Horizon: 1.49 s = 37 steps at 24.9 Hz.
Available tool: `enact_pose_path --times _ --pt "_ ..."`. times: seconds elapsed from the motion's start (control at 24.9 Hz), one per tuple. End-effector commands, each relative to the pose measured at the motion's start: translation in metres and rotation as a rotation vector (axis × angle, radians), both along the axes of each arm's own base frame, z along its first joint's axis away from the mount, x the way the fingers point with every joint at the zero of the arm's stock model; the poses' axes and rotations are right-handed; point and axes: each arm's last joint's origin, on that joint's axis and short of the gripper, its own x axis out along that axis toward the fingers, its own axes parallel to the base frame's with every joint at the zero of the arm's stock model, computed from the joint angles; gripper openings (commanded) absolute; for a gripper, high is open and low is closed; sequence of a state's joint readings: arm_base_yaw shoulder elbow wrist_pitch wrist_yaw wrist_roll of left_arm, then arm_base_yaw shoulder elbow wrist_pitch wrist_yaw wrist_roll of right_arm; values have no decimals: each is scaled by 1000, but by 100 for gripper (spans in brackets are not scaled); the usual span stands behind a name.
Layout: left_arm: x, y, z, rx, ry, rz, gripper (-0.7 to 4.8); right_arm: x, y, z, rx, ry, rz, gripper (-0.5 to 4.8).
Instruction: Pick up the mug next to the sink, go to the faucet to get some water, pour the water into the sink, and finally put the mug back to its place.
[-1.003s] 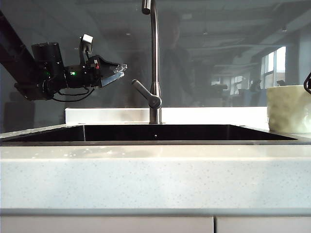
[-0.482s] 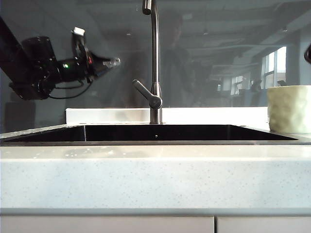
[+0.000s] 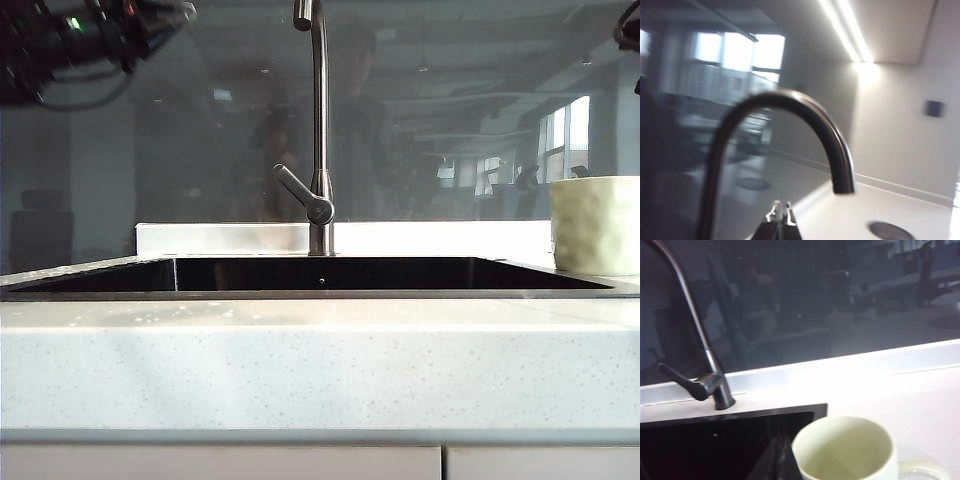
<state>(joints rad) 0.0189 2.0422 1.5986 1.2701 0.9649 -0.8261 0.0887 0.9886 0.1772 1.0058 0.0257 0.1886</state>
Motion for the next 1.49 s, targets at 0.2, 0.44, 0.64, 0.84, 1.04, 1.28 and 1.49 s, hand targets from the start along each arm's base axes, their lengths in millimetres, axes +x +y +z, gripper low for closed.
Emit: enact_pose_path --times 0.2,0.44,0.64,0.84,1.04,1.28,1.49 --pt "-73 -2 18 128 38 509 -2 -9 4 11 10 -47 33 -9" --pt "-154 -14 8 294 17 735 -3 -14 7 12 29 -31 67 -9" --pt "-235 -10 -44 268 106 848 -3 -17 17 13 3 -28 228 -9" --pt "-284 -4 -83 275 151 891 -4 -17 19 9 -4 9 255 -8" --pt "-303 -2 -87 274 177 883 -3 -16 19 6 -6 43 256 -8" --pt "-310 -1 -87 280 183 882 -3 -16 19 3 -8 75 257 -8" --pt "-310 -1 -87 280 184 883 -3 -16 20 0 -10 104 257 -8"
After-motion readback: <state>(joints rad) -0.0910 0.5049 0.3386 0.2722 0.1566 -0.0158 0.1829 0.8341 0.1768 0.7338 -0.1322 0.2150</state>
